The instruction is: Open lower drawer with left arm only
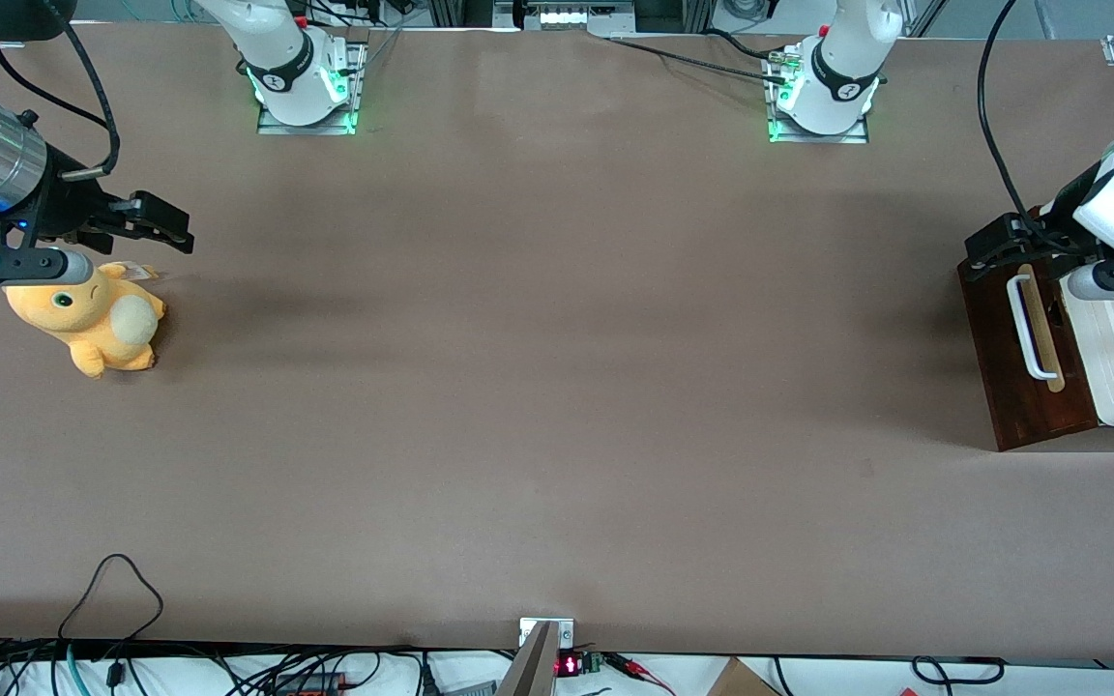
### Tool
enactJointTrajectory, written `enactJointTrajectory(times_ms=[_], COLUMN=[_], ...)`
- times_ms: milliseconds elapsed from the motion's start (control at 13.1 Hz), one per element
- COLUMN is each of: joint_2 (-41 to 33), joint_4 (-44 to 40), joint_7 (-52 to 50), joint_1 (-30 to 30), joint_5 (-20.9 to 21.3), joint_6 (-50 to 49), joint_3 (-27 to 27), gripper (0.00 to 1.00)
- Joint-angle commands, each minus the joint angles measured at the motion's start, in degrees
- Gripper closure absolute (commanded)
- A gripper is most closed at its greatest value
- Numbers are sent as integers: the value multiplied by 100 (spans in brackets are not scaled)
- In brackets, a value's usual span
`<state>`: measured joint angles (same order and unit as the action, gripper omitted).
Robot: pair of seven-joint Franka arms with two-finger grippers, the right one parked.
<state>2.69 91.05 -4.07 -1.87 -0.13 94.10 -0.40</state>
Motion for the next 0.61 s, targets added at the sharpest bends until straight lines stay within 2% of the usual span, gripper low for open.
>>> enactJointTrajectory(times_ms=[0,535], joint_2=[-6,3], joint_4=[-132,-211], joint_7=[143,144], joint_1=[38,38], joint_5=[-136,-136], joint_6=[-233,-304], joint_3=[-13,-30], gripper=[0,0])
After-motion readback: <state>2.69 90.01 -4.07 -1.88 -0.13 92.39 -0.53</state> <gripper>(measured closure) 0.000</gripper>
